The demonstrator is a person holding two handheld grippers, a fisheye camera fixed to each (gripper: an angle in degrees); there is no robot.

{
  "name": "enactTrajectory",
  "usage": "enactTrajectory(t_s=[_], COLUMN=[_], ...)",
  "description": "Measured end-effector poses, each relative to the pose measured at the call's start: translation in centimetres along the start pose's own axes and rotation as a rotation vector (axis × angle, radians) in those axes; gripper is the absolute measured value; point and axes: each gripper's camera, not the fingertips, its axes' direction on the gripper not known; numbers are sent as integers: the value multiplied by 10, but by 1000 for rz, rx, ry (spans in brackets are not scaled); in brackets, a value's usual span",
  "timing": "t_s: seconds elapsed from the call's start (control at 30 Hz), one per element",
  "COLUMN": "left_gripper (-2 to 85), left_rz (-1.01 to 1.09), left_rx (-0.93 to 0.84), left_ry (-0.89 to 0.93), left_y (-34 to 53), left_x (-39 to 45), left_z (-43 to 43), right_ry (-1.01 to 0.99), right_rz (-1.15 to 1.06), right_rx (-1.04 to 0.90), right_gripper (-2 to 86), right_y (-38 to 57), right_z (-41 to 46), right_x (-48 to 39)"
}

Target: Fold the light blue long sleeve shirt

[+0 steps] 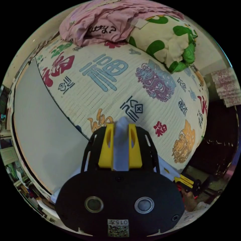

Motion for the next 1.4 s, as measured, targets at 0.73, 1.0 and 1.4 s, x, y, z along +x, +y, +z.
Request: enactTrajectory(t_s=[0.73,1.0,1.4], left_gripper=[14,14,26], left_rz=[-109,-455,-600], left_rx=[748,605,590], left_ry=[356,142,121], left_y=[315,412,404], left_x=[-210,-266,-212], left_z=[-120,17,83], right_ry=[-826,-589,-388], right_rz=[-1033,-1303,-1498], right_rx=[-139,-607,-765], right_gripper=[17,18,6], right_y=[75,170,195], right_z=[-98,87,172], right_x=[-73,-124,-106])
